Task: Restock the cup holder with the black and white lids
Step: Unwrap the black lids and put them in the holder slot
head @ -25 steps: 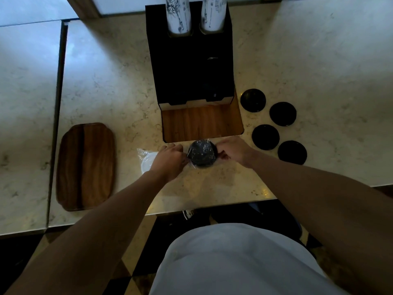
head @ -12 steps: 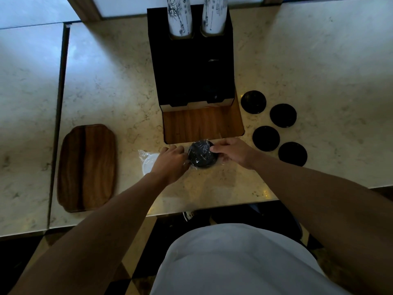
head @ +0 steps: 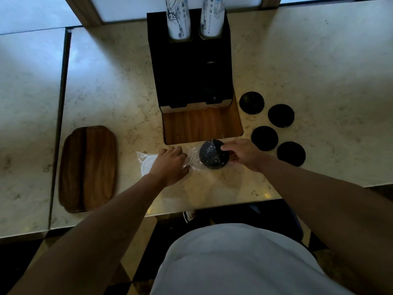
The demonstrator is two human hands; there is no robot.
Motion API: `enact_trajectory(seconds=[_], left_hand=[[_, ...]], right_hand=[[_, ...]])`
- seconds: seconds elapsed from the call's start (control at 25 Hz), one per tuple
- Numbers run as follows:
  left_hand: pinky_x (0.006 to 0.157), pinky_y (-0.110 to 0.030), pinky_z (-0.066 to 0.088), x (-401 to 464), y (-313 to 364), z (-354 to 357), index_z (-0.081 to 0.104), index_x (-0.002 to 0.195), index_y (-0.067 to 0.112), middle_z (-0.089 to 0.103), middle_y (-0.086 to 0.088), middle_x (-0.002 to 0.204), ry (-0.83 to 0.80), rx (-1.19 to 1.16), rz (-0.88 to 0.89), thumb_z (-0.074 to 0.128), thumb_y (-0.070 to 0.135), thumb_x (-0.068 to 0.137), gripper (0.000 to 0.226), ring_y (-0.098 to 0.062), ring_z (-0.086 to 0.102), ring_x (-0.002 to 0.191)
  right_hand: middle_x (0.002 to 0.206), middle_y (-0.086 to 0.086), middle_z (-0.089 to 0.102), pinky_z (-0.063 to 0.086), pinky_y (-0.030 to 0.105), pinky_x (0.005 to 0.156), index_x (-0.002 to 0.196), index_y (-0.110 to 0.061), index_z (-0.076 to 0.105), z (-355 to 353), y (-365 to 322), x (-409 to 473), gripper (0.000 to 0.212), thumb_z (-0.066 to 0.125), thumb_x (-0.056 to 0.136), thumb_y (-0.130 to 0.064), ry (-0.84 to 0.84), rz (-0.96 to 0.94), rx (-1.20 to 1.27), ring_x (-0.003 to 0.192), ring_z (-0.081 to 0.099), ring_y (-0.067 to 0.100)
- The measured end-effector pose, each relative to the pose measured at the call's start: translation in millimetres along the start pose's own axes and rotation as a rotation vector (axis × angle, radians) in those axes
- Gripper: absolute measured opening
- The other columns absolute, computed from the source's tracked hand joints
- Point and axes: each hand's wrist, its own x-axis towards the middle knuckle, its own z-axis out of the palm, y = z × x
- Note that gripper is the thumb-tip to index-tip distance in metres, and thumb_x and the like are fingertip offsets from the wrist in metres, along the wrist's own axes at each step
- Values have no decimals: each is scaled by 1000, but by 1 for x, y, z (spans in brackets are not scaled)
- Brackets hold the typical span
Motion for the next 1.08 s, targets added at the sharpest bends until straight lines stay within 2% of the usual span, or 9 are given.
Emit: enact_trajectory(seconds=[0.08,0.16,0.36,0.44,0.56,0.68,0.84,0.96,1.08], left_hand=[[99,-45,41,-1,-2,1,62,127,16,59,-9,122,2,-2,5,51,51,93,51,-27,53,115],[101,-45,41,-2,-2,1,59,133,15,58,-9,127,2,2,12,49,60,91,62,-27,52,118],[107,-46,38,-2,2,-3,36,150,14,48,-10,141,37,-25,10,41,85,79,100,-28,47,126],[107,-46,38,1,4,-6,34,152,13,47,-11,142,82,-33,15,38,86,79,103,-29,44,128],[106,-46,39,9,11,-14,36,150,14,49,-13,140,141,-52,32,37,83,83,96,-30,45,128],[104,-46,40,21,20,-24,41,147,14,51,-12,138,163,-94,24,36,79,87,89,-29,46,127],[103,-43,39,30,29,-29,48,142,17,55,-7,135,158,-169,3,32,78,89,82,-25,49,125],[100,-42,40,38,38,-32,53,137,15,58,-7,132,153,-273,-55,31,77,91,80,-25,51,123],[101,-45,41,42,41,-34,53,136,12,58,-9,132,141,-261,-86,30,77,90,83,-28,51,124]], right_hand=[[92,13,70,60,37,70,94,-6,71,-4,-1,-2,15,70,84,-18,62,34,87,87,67,27],[87,9,67,51,27,52,86,-11,71,-10,-2,-6,8,68,82,-17,115,39,148,80,63,21],[61,-2,60,42,21,42,60,-16,61,-24,-4,-12,26,59,86,-11,183,-19,290,67,55,18],[61,-3,56,41,23,43,58,-18,58,-28,-6,-13,27,59,85,-12,200,-41,298,65,52,18],[64,-2,53,40,31,55,55,-21,57,-32,-8,-13,27,60,81,-15,211,-70,322,67,51,18],[78,3,56,44,33,63,64,-18,61,-31,-13,-13,18,61,82,-14,236,-68,396,76,56,20],[93,8,62,52,30,61,82,-12,65,-22,-22,-12,4,63,82,-15,200,-99,460,85,64,23],[99,10,66,55,31,67,91,-9,68,-13,-33,-11,9,64,84,-14,176,-138,508,95,65,27],[97,10,67,55,33,68,92,-8,69,-5,-42,-11,9,63,87,-13,161,-171,507,94,66,26]])
